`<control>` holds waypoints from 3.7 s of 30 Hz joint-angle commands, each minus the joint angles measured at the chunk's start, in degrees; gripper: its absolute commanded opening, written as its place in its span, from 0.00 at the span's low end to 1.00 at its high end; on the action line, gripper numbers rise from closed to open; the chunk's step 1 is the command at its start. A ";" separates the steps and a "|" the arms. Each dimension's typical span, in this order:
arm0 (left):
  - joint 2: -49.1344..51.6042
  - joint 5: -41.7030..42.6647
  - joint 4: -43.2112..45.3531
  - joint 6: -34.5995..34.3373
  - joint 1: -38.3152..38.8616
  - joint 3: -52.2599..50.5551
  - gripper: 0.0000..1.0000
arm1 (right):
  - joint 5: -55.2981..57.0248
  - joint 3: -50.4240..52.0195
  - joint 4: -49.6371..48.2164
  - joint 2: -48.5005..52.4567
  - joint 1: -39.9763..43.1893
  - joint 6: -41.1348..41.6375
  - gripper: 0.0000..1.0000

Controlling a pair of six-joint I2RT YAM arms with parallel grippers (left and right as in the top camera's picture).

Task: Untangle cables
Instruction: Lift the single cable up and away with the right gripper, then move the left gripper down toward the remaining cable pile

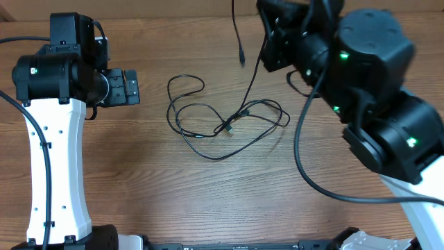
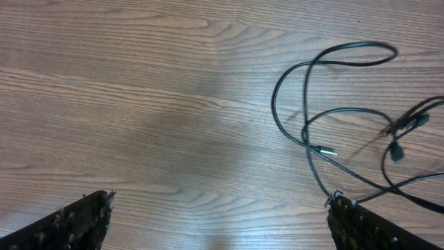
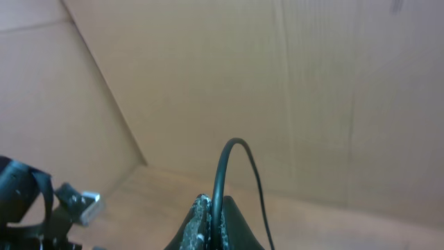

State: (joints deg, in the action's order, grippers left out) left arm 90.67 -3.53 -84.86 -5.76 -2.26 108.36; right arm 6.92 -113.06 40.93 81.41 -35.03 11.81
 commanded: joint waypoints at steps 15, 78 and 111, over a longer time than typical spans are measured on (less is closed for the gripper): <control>0.42 -0.46 0.07 0.63 0.02 0.00 1.00 | 7.13 -4.02 3.72 -0.63 -0.22 -6.36 0.04; 22.47 50.21 0.83 60.00 25.07 0.00 1.00 | -1.88 -4.02 14.91 -0.35 10.95 2.58 0.04; 22.47 69.13 17.88 59.36 28.57 0.00 0.84 | -45.22 -4.02 3.89 -0.35 35.43 24.46 0.04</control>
State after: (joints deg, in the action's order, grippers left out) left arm 113.58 63.11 -67.20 52.47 26.09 108.33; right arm -36.82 -115.52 45.41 81.25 0.01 35.75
